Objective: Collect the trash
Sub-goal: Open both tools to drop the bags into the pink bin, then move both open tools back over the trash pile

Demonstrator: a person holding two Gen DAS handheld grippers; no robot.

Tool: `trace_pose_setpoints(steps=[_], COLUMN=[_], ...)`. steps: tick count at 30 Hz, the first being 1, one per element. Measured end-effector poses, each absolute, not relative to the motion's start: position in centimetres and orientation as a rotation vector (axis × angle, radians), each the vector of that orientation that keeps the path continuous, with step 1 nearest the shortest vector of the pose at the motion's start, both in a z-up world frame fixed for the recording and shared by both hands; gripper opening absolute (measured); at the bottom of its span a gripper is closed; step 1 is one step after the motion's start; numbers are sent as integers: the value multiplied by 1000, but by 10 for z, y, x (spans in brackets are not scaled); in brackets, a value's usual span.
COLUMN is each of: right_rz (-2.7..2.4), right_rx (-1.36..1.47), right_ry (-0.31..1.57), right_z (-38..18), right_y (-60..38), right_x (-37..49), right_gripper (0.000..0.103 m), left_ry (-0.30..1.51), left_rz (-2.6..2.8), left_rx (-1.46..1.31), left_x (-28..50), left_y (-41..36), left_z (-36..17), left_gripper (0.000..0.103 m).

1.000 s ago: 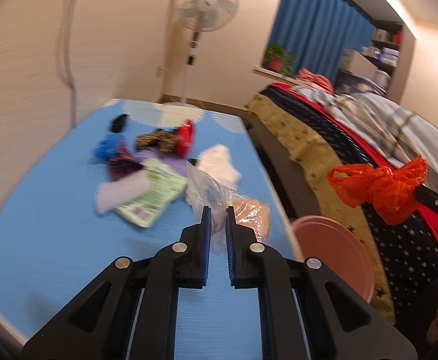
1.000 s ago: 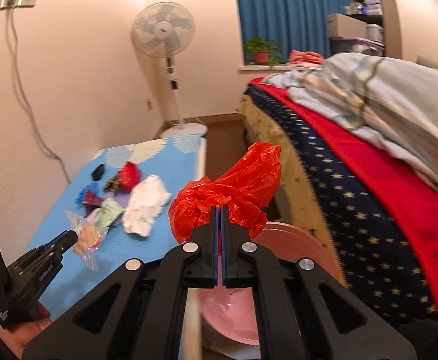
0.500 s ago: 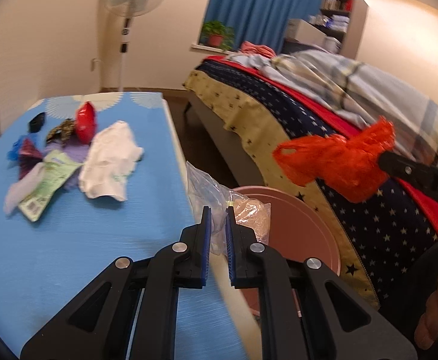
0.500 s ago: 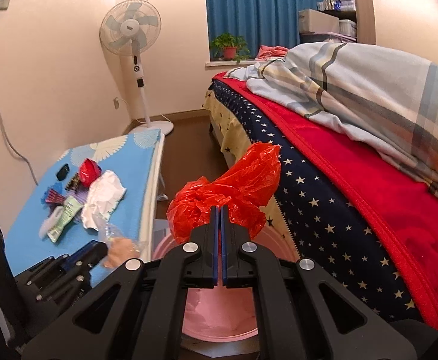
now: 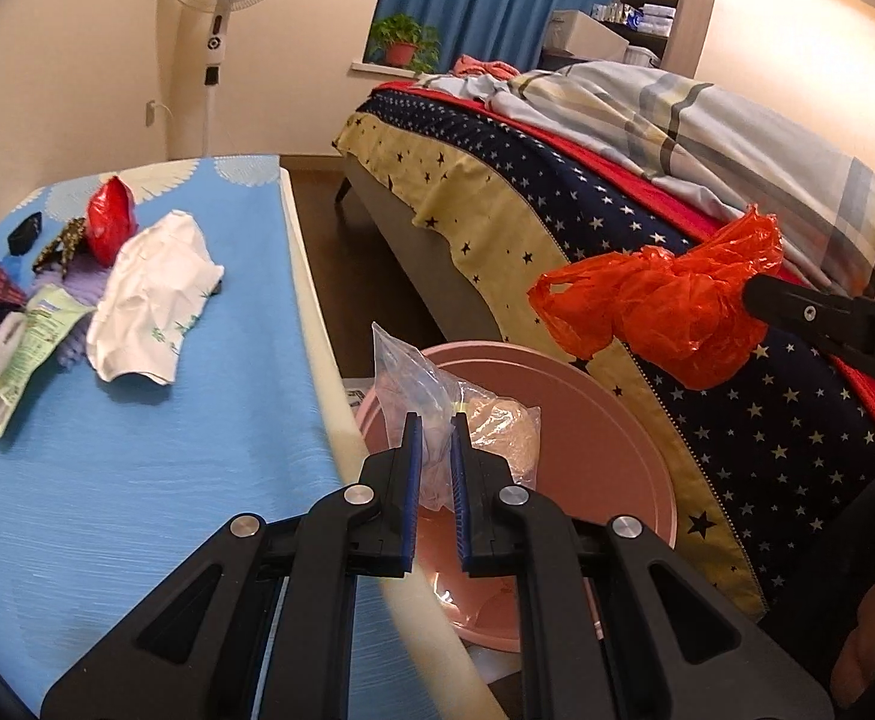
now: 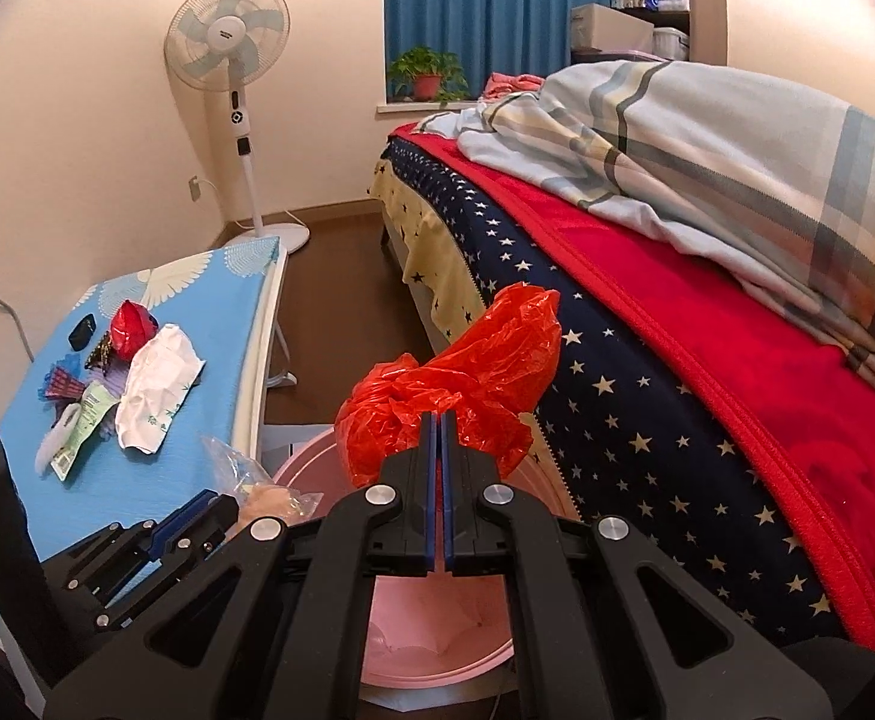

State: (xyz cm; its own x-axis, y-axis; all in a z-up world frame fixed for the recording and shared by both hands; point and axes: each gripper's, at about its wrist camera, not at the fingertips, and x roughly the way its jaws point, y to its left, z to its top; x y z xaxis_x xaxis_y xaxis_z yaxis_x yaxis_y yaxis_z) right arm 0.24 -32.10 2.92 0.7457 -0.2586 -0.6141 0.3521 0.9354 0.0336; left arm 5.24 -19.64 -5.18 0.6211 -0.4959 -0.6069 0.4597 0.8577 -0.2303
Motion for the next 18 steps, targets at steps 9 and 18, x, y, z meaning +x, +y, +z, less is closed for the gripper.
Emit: trace_pose_setpoints(steps=[9, 18], right_rz=[-350, -362], right_rx=[166, 178], right_ry=[657, 649], right_z=[28, 29], right_y=[-323, -328], right_x=[3, 1], right_gripper=[5, 5], left_ry=[746, 744], left_rz=[-569, -548], left_rx=[-63, -78], left_x=[55, 55], left_y=[-203, -197], left_z=[-58, -58], left_gripper=[11, 21])
